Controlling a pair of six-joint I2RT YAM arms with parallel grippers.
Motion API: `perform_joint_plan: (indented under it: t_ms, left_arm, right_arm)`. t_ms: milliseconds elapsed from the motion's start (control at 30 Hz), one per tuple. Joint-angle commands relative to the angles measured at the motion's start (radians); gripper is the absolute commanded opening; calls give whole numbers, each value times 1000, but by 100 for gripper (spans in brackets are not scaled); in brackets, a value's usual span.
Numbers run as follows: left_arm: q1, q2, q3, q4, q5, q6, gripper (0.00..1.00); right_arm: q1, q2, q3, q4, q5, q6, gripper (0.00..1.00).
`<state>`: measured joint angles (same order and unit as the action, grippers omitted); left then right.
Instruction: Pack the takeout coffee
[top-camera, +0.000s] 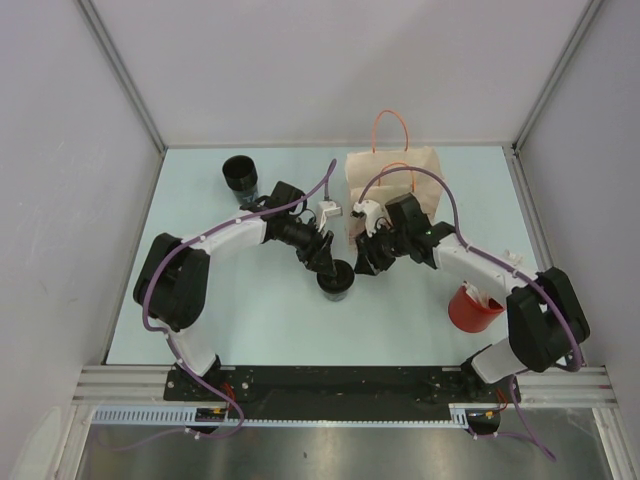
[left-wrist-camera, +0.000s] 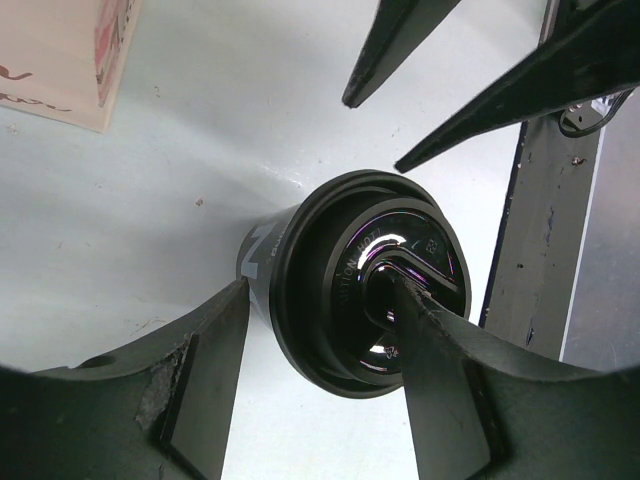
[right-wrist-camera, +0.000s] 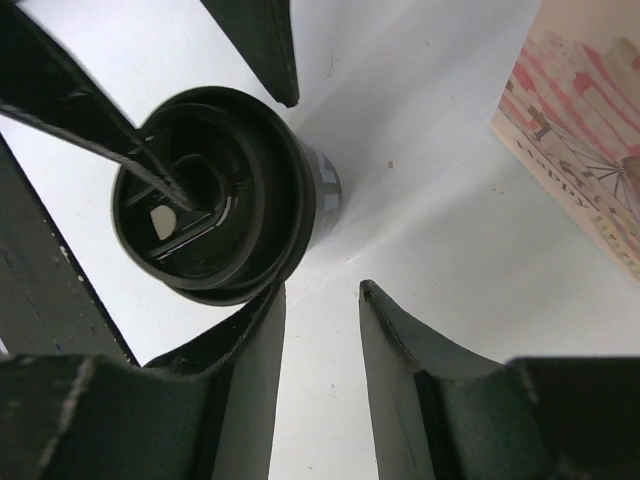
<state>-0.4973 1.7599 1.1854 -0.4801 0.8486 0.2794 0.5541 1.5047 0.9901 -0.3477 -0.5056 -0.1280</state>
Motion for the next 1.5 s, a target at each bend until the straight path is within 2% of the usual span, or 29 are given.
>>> perform_joint_plan:
  t_ms: [0, 433, 1133, 1467]
  left_arm:
    - [3, 41, -41, -22, -174, 83, 63]
    - [3, 39, -44, -20, -172, 80, 62]
    - [3, 41, -49, -17, -166, 76, 62]
    - [3, 42, -50, -17, -168, 80, 62]
  right_arm:
    - [-6, -73, 28, 21, -28, -1, 40]
    - [18, 12, 27, 9, -31, 1, 40]
    - [29, -41, 27, 15, -51, 8, 40]
    - [35, 34, 21, 7, 16, -13, 40]
